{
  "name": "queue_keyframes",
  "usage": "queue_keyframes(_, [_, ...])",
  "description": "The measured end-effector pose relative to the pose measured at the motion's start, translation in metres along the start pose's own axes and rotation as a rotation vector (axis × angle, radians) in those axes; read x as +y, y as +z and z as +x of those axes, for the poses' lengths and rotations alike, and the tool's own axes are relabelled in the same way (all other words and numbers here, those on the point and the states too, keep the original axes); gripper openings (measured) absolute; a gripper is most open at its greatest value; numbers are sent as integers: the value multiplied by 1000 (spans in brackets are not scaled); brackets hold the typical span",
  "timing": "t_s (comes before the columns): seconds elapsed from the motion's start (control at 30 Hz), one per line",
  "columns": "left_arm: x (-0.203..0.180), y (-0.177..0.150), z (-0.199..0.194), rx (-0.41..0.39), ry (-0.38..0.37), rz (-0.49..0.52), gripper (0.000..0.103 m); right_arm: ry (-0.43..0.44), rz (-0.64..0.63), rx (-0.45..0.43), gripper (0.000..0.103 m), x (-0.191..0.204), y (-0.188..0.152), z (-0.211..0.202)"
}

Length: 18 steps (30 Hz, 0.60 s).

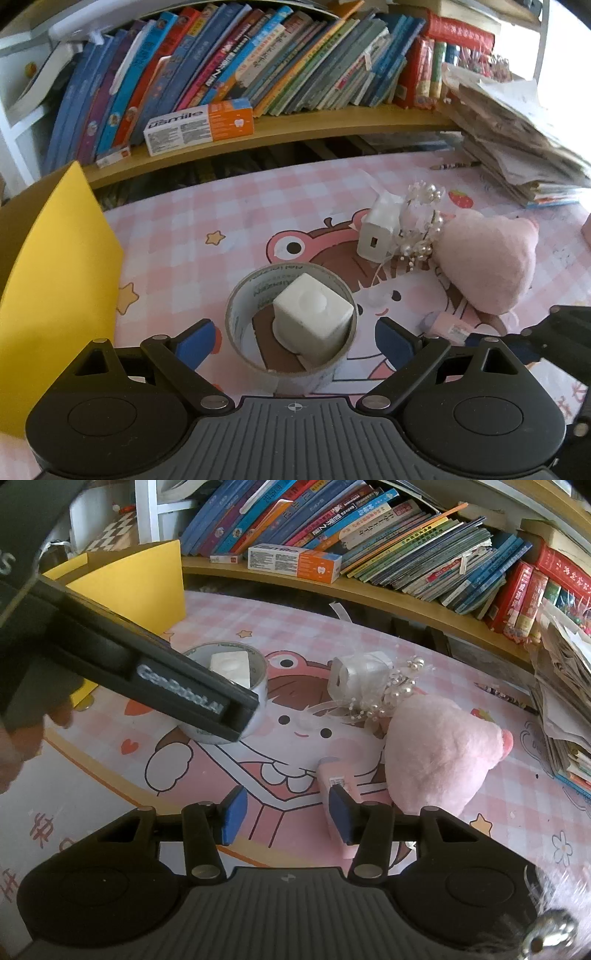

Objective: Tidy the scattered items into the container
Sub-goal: 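Close the left tool on the tape roll while the right tool grasps the pink tube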

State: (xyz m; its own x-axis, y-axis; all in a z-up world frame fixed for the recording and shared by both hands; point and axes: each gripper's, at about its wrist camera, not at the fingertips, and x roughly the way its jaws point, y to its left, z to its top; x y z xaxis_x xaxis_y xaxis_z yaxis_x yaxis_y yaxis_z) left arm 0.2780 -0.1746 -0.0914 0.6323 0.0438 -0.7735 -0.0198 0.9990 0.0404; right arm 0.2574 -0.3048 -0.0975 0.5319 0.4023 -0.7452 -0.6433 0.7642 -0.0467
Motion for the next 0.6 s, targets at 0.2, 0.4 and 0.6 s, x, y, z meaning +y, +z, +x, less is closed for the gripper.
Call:
queue_keyframes(0.2, [-3, 2, 10, -4, 3, 24, 95, -12, 86, 2, 48, -15, 2, -1])
queue_keyframes(0.4, [-1, 0, 18, 12, 3, 29, 93, -21, 114, 11, 46, -25, 3, 3])
queue_keyframes(0.6, [1, -2, 24, 24, 2, 33, 85, -8, 152, 60, 39, -34, 4, 16])
